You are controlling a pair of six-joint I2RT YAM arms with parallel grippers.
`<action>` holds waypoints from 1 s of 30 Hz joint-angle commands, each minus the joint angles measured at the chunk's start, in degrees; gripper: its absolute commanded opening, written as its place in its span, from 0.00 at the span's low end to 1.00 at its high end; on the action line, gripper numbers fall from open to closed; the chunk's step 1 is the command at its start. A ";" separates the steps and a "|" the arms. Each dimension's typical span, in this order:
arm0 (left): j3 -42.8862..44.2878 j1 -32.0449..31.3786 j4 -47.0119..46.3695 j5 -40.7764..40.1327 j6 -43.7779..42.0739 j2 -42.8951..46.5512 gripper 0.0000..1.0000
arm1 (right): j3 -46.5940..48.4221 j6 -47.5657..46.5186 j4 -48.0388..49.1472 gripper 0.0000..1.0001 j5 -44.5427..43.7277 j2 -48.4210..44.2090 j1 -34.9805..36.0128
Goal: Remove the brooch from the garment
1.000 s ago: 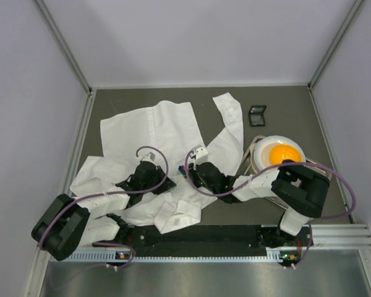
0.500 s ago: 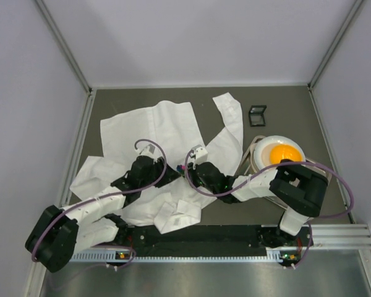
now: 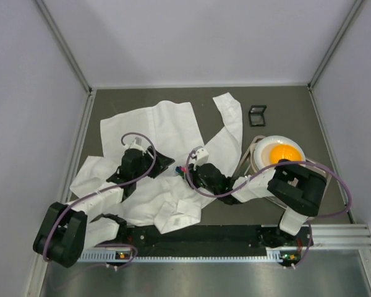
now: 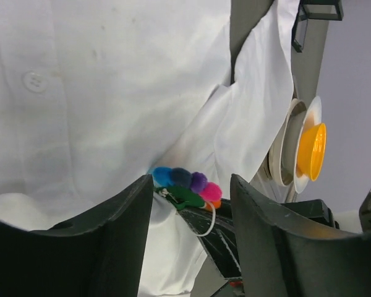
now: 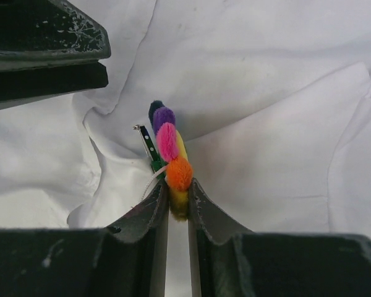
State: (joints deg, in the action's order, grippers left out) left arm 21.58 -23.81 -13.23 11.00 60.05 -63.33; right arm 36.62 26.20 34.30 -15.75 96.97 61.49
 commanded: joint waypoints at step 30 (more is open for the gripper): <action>1.00 4.57 -15.67 21.16 -6.97 -17.79 0.37 | -1.82 -4.14 6.92 0.16 5.38 0.24 -0.50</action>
State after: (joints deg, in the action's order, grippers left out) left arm 22.09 -19.42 -23.55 28.71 52.34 -80.95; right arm 33.26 22.50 39.97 -9.72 97.27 61.19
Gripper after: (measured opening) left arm 0.385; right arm 0.164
